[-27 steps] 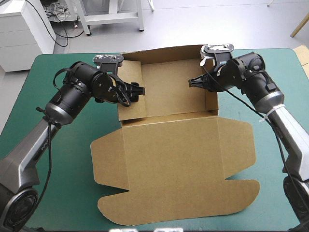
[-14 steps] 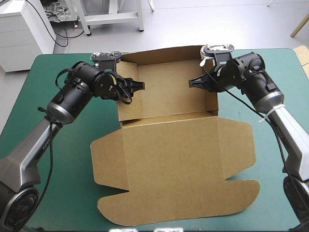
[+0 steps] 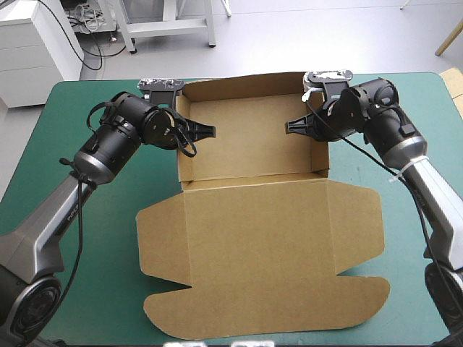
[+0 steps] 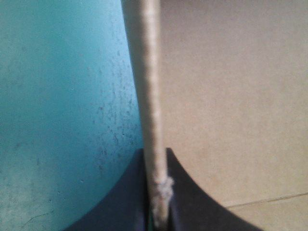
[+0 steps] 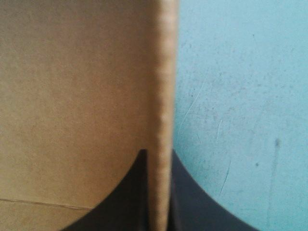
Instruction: Fold the box
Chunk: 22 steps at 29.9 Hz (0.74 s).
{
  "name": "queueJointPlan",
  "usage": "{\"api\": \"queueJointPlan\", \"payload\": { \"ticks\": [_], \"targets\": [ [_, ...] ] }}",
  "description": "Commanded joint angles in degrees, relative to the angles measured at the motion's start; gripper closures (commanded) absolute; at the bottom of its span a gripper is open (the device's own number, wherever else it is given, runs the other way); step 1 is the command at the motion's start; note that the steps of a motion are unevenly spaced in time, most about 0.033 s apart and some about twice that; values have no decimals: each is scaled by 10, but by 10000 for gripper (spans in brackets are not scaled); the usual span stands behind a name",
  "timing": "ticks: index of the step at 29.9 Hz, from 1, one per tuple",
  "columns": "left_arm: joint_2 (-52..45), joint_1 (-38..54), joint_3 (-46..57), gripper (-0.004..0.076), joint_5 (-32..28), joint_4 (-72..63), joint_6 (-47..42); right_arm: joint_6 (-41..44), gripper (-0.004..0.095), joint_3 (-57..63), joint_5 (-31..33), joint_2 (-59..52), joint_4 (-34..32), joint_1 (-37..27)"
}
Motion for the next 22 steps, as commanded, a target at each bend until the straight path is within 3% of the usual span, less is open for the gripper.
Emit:
{"api": "queueJointPlan", "payload": {
  "ticks": [1,8,13,22],
  "targets": [
    [-2,-5,-23,731,-12,-22,21,-5,923,-20,-8,-23,47,0],
    [71,-5,-38,731,50,-30,29,-5,923,-18,12,15,54,0],
    [105,-3,-39,731,69,-33,36,-11,923,-18,48,61,51,0],
    [146,21,-42,731,106,-76,41,-16,924,-18,55,107,46,0]
  ]
}}
